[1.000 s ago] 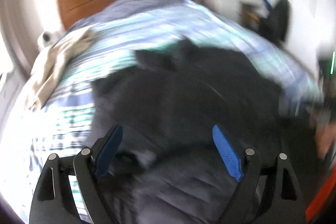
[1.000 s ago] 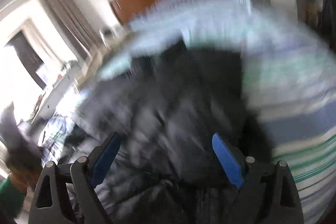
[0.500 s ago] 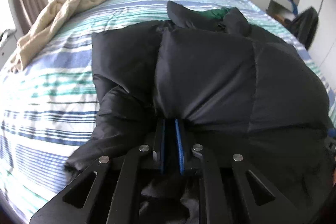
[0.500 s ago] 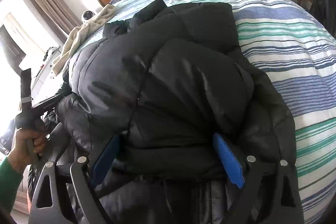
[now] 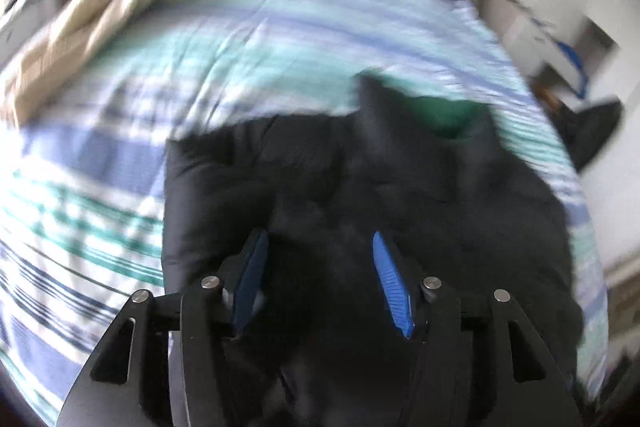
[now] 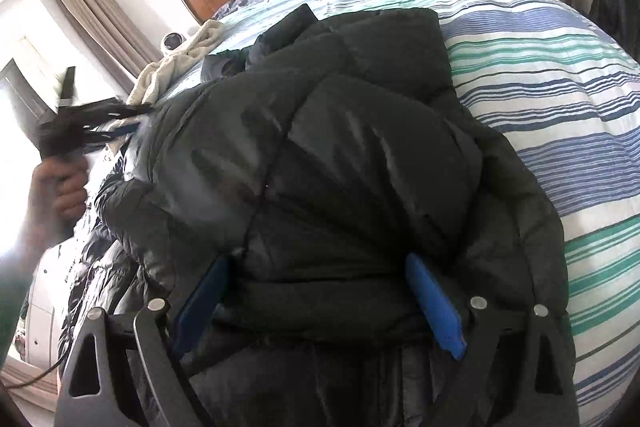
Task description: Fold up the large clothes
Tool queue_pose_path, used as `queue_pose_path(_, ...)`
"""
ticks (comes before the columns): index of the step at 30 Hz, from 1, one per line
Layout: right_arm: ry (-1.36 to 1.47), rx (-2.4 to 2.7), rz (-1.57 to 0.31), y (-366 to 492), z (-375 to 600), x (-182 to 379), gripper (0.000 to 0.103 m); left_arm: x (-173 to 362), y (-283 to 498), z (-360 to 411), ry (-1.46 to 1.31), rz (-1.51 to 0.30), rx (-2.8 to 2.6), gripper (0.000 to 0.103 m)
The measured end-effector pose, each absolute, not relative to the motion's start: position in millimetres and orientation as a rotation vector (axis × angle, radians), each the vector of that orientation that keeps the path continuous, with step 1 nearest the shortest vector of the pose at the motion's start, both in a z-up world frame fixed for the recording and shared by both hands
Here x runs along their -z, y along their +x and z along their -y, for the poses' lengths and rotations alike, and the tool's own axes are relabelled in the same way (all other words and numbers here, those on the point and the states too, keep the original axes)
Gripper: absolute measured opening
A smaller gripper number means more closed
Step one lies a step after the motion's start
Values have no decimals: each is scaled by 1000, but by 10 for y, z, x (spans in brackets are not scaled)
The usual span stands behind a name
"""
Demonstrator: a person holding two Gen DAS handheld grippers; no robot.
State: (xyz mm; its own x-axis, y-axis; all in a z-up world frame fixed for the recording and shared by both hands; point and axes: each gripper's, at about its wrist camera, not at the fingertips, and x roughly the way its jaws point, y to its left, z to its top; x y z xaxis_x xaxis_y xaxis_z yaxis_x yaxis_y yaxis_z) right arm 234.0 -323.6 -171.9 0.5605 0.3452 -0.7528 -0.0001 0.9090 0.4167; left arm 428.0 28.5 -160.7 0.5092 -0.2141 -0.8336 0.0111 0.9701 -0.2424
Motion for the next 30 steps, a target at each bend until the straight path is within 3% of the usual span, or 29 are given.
queue_pose_path(1,396,-211,-959,2332,3237,1716,92,1722,4304,-342,-248,-1048,121,40)
queue_pose_path(3,394,-217,-952,2318,3238,1717,92,1911,4312,-422,-296,-1046,100,31)
queue_pose_path(8,384,-213,-946,2297,3230,1735,92,1852,4284,-395,-240,-1064,118,30)
queue_pose_path(9,388,-214,-943,2292,3236,1738,92,1786,4250,-402,-231,-1068,129,35)
queue_pose_path(13,396,-215,-933,2277,3238,1742,92,1322,3827,-519,-209,-959,199,73)
queue_pose_path(14,394,-214,-932,2273,3232,1741,92,1254,3717,-535,-191,-931,208,76)
queue_pose_path(20,390,-210,-929,2278,3223,1735,92,1466,3324,-426,-21,-935,274,77)
queue_pose_path(24,387,-209,-932,2291,3213,1741,92,1751,3413,-381,-13,-951,259,85)
queue_pose_path(30,390,-212,-933,2304,3217,1746,92,1587,3293,-426,-25,-964,212,84)
